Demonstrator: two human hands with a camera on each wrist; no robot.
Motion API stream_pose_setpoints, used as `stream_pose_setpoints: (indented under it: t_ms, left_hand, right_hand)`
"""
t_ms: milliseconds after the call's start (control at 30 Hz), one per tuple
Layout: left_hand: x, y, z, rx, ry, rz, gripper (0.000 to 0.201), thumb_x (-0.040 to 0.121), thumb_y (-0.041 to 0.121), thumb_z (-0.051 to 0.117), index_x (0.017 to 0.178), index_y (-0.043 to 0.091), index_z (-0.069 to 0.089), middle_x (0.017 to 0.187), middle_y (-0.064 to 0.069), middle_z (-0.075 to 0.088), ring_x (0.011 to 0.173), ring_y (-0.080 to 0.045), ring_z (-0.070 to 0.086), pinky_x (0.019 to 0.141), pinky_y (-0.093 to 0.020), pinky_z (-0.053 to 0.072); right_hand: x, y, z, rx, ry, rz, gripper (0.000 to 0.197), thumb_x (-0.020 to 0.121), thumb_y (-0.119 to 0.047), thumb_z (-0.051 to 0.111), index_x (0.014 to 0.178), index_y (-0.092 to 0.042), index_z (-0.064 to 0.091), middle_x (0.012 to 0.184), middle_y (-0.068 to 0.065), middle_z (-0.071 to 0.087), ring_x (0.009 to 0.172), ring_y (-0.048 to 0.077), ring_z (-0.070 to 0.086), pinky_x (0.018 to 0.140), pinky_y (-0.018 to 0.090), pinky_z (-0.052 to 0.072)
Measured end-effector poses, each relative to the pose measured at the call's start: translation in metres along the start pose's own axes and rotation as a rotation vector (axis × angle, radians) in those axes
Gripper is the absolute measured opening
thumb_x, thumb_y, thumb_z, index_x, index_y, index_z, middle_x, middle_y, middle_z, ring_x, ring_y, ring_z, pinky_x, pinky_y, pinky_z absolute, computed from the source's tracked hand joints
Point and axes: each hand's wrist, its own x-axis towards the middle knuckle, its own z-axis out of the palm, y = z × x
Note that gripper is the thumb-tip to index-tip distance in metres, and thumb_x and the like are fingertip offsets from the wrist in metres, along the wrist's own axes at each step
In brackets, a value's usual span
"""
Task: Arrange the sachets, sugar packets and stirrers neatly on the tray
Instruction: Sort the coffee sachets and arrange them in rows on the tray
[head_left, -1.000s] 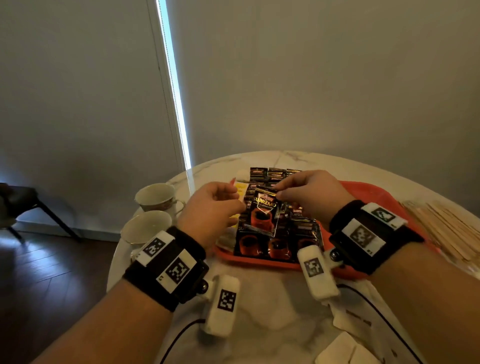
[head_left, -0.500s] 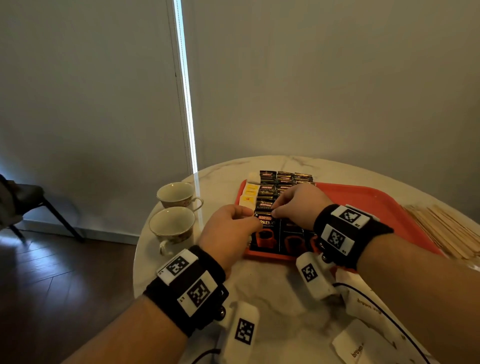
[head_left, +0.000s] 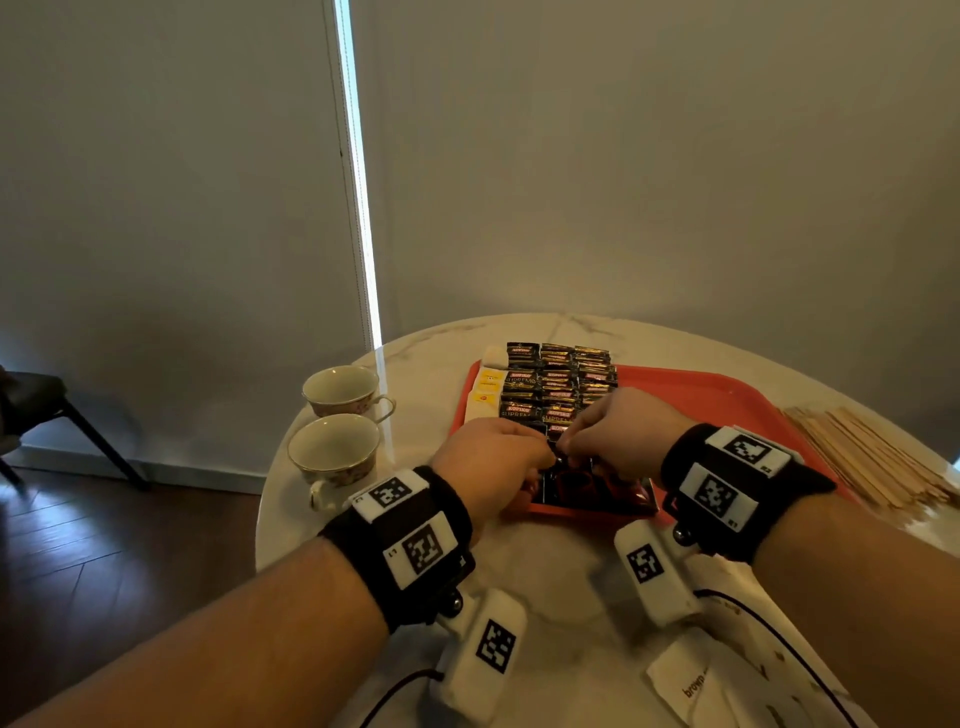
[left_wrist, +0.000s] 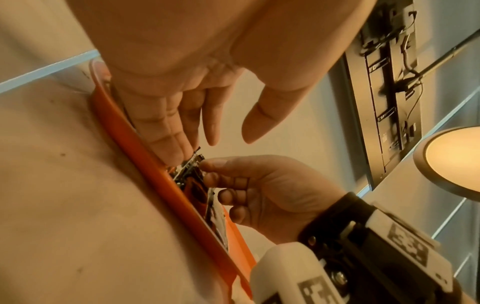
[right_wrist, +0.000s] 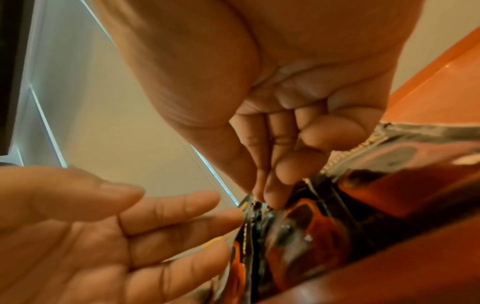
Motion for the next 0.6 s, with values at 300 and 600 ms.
stream_pose_setpoints:
  t_ms: [300, 600]
  left_hand:
    - [0.002, 0.0, 0.006, 0.061, 0.002, 0.022, 0.012, 0.091, 0.011, 0.07, 0.097, 0.02, 0.074, 0.11, -0.013, 0.072, 0.106, -0.03, 0.071, 0.093, -0.049, 0.061]
    - [0.002, 0.009, 0.022, 0.237, -0.026, 0.043, 0.008, 0.088, 0.017, 0.073, 0.091, 0.024, 0.076, 0.104, -0.004, 0.074, 0.104, -0.023, 0.07, 0.094, -0.05, 0.061]
  right_hand:
    - [-0.018, 0.038, -0.026, 0.64, 0.322, 0.088, 0.004, 0.096, -0.026, 0.067, 0.099, -0.023, 0.068, 0.123, 0.016, 0.065, 0.116, 0.028, 0.061, 0.102, 0.05, 0.051]
    - [-0.031, 0.052, -0.005, 1.059, 0.165, 0.206, 0.017, 0.104, -0.036, 0.054, 0.106, -0.021, 0.061, 0.097, -0.006, 0.064, 0.077, 0.007, 0.059, 0.063, 0.028, 0.046]
